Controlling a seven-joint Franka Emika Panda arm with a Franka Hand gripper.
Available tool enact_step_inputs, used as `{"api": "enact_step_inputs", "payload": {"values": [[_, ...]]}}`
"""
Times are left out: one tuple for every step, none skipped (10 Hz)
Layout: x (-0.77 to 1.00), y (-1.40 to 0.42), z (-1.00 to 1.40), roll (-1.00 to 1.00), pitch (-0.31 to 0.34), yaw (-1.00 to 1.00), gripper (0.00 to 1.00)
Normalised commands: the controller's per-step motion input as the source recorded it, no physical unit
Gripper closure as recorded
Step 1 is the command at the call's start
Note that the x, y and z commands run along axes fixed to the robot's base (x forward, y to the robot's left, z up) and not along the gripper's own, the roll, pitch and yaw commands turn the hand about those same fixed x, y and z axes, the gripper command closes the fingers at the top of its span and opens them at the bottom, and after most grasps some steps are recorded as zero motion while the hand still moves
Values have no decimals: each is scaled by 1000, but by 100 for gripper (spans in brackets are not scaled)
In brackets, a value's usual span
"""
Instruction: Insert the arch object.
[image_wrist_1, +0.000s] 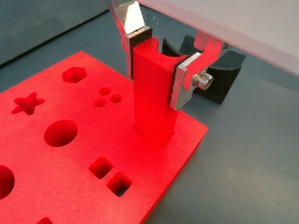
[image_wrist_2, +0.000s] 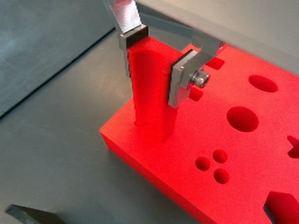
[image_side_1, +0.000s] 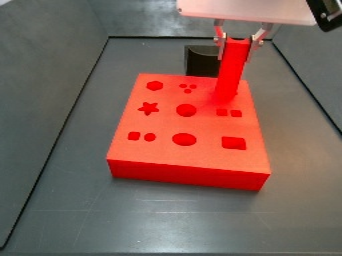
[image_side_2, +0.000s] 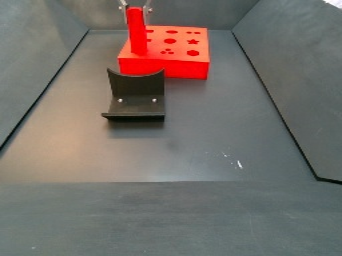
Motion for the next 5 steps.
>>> {"api": "enact_step_inputs", "payload": {"values": [[329,-57,0,54,234,-220,100],[17,0,-40,0,0,-20,100],[0,-26,-571,51,-9,-54,100],[-54,0,-1000,0,-126,-66,100],[-100,0,-1000,0,-94,-100,100]]}}
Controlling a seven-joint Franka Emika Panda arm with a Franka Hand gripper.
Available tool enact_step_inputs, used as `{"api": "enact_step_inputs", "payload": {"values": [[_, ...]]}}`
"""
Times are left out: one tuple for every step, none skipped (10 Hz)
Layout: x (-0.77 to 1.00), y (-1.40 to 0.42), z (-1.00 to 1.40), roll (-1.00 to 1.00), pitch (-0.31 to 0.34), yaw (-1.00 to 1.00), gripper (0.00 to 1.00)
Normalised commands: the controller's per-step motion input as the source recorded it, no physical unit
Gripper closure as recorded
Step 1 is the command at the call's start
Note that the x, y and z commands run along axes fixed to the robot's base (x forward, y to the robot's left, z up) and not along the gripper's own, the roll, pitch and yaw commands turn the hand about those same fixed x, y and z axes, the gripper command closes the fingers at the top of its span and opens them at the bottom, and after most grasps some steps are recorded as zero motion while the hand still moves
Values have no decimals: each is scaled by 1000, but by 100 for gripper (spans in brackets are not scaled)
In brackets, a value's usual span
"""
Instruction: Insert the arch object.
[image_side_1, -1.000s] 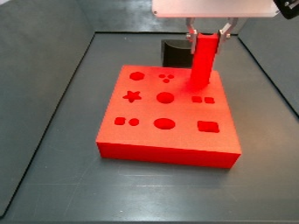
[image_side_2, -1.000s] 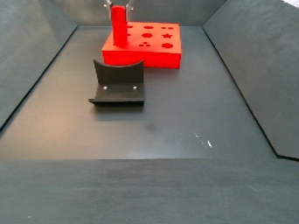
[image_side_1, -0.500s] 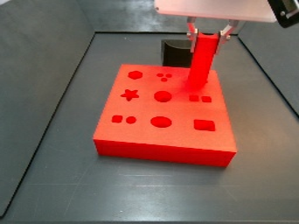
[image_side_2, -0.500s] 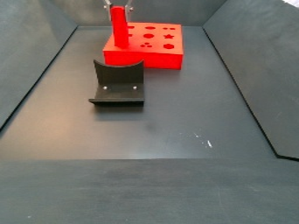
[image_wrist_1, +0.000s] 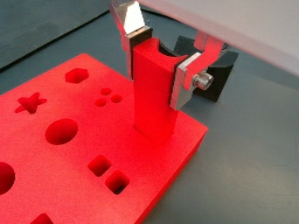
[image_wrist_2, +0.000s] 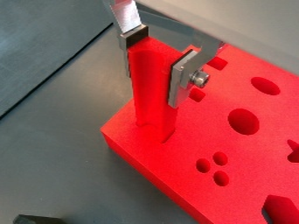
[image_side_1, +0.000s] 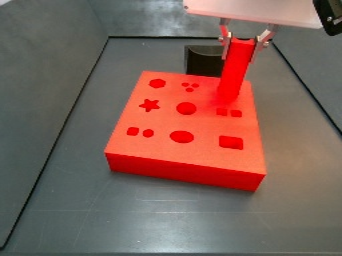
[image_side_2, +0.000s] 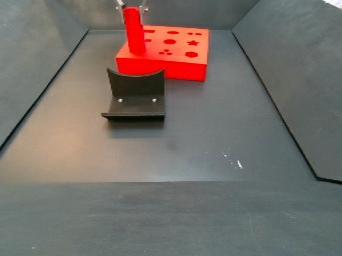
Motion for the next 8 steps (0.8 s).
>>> {"api": "enact_step_inputs", "payload": {"values": [[-100,0,-1000,1,-93,-111,100],[-29,0,-960,-6,-143,-191,100],[0,0,-866,-33,-177,-217,100],[0,0,-800,-79,-184,-194,100],[-89,83,-809,-99,-159,-151,100],[0,46,0,-13,0,0,100],[0,0,0,-7,0,0,100],[0,0,0,0,0,0,100]]}}
